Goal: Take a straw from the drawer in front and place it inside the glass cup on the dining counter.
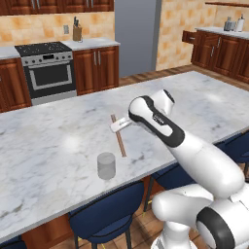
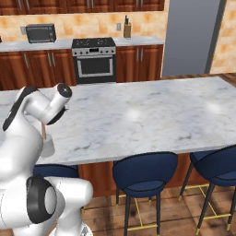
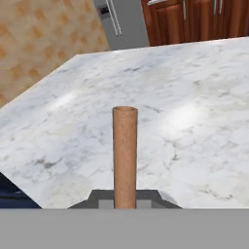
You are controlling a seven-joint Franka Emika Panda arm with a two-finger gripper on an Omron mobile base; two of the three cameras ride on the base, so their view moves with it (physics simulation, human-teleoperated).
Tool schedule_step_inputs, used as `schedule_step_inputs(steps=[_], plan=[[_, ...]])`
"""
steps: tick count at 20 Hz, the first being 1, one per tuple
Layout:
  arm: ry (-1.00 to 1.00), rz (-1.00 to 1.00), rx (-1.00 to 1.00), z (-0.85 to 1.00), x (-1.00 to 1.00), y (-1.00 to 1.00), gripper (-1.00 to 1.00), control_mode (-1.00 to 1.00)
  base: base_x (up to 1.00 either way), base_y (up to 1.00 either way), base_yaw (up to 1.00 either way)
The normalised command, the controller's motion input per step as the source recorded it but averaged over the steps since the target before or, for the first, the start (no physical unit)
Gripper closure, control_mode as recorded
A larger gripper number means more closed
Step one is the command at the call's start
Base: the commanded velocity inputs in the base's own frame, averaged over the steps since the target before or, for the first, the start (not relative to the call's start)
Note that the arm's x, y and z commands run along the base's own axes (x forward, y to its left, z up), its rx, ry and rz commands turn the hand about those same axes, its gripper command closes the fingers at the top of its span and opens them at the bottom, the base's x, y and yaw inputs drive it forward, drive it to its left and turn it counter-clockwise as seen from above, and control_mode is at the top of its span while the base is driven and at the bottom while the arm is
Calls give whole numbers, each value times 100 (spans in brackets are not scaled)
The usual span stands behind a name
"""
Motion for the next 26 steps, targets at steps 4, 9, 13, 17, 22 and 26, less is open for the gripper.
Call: schedule_step_inputs(steps=[4, 9, 13, 17, 22, 26], plan=[[-11, 12, 7, -25, 27, 12, 100, -100, 0, 0, 0], [-7, 10, 7, -15, 18, 34, 100, -100, 0, 0, 0], [-6, 7, 7, -5, 13, 43, 100, -100, 0, 0, 0], [-6, 5, 6, -10, 3, 15, 100, -100, 0, 0, 0], [-3, 2, 4, -15, 0, 0, 100, -100, 0, 0, 0], [-3, 2, 4, -16, 2, 0, 100, -100, 0, 0, 0]])
